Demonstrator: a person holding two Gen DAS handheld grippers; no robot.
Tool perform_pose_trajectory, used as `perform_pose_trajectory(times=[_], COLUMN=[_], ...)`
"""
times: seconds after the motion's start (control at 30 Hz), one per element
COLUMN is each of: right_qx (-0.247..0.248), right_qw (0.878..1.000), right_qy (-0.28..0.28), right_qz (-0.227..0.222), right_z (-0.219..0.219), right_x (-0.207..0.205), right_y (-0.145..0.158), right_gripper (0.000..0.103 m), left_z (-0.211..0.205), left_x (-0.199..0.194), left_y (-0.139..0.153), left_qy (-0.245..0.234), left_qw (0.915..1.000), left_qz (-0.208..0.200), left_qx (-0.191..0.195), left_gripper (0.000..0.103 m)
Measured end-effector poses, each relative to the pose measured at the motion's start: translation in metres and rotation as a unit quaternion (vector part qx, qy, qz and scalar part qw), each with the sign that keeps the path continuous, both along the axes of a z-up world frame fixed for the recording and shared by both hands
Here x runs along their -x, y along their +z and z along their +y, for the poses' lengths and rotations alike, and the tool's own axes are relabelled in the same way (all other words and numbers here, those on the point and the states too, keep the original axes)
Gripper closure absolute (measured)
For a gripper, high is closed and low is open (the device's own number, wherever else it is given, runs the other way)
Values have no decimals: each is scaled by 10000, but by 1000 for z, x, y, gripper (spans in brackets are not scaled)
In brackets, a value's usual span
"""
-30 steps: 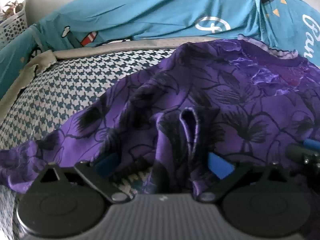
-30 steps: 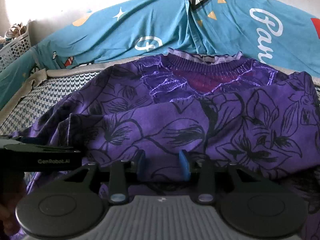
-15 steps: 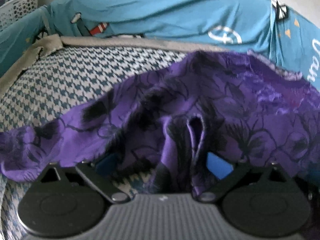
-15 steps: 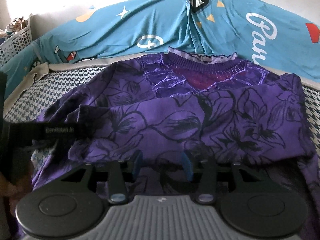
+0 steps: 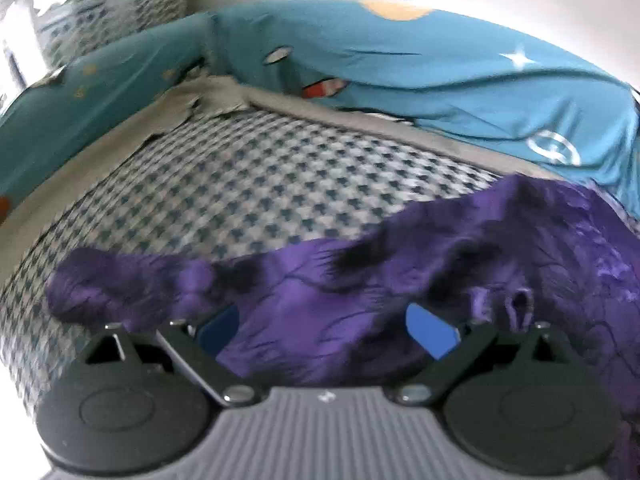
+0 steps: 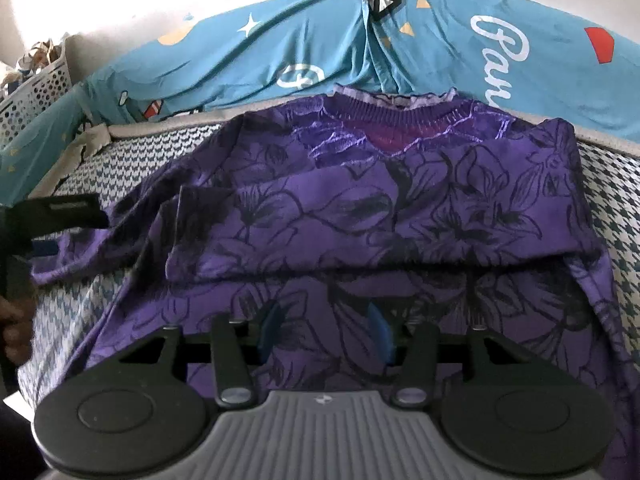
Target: Fold clothes
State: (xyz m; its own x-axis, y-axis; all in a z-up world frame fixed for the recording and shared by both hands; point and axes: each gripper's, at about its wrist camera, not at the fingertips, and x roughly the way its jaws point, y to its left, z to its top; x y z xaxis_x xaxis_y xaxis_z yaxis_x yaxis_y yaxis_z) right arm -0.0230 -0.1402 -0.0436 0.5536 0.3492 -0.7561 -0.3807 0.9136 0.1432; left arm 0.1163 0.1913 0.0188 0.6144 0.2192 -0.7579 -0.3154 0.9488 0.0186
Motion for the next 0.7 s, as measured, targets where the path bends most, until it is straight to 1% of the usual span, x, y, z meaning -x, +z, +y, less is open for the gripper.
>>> perform_pose_trajectory(times=[0.2, 0.27, 0.33, 0.5, 0.7], right_qx=[83, 107, 129, 154, 180], right_qw=[9999, 9999, 9999, 9997, 9996], right_qy=[48, 46, 21, -32, 4], right_qz=[44, 61, 102, 180, 196], right_z=[3, 3, 3, 2, 7], right_x=[2, 2, 1, -1, -3], right_y=[-4, -5, -6, -9, -11], right_gripper=[54, 54, 54, 54, 54], left_z=[39, 52, 63, 99, 127], left_x=[17, 25, 30, 38, 35], left_y=[4, 5, 5, 5, -6], left_qy=[475, 625, 840, 1386, 1741], left_qw=[9988, 9978, 9961, 9895, 9815], left_qz=[99, 133, 183, 105, -8], left_qx=[115, 200, 196, 405, 791], left_gripper=[8, 8, 8, 7, 2])
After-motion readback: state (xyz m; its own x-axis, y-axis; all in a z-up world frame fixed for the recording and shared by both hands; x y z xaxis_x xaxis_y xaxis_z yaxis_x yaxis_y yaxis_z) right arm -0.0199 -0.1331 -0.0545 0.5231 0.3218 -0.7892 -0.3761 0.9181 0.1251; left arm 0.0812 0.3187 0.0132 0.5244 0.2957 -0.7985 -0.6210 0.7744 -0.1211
